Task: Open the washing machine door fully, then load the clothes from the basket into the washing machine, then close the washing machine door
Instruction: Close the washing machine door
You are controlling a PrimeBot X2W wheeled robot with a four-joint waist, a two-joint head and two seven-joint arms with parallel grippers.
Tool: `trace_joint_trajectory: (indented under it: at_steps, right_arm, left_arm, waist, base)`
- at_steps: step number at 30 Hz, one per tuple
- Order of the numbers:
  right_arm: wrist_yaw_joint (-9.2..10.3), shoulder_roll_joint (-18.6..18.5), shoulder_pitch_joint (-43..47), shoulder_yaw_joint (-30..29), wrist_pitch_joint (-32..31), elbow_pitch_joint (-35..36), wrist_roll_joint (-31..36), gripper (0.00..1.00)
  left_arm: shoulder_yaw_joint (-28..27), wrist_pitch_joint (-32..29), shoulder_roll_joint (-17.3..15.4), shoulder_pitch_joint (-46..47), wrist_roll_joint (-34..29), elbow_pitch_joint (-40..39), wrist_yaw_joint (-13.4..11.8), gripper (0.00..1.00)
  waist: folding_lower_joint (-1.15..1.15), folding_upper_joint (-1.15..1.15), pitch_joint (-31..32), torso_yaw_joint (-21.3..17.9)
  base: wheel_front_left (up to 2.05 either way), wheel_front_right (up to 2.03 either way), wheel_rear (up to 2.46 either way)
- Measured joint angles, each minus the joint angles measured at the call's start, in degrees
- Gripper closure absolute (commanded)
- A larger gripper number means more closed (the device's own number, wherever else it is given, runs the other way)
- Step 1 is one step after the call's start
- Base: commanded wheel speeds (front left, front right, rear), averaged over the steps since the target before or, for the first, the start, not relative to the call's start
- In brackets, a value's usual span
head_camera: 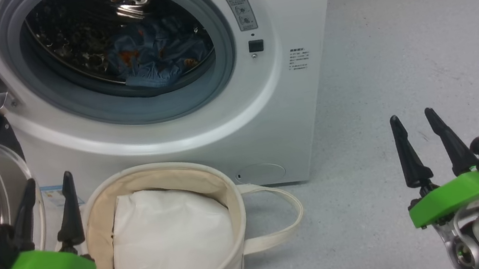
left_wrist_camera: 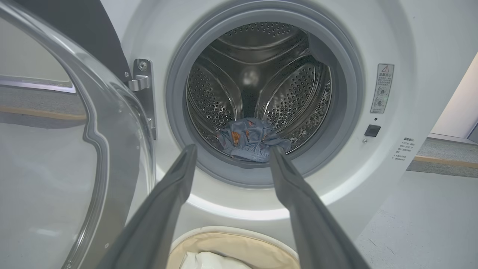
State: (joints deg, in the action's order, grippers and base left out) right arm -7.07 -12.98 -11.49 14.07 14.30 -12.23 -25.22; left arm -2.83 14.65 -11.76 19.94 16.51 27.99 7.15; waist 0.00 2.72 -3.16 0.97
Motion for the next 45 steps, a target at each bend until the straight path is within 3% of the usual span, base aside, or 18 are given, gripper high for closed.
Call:
trace_joint_trajectory:
  at_steps: [25,45]
  right_arm:
    - [0.00,0.1,0.0,0.3,0.0,-0.2,0.0,0.00]
    - [0.00,0.0,0.1,0.7,0.0,-0.5,-0.2,0.00]
  left_arm:
    - [1.9,0.0,-0.3,-1.1,0.7,0.0,0.0,0.00]
    - [2.0,0.0,-0.1,-1.5,0.9,-1.7,0.0,0.00]
  waist:
    - [-0.01,0.00,0.1,1.2]
    - [0.00,0.01,0.5,2.9]
  base:
    - [-1.57,1.48,0.09]
    - [-0.19,0.19,0.00]
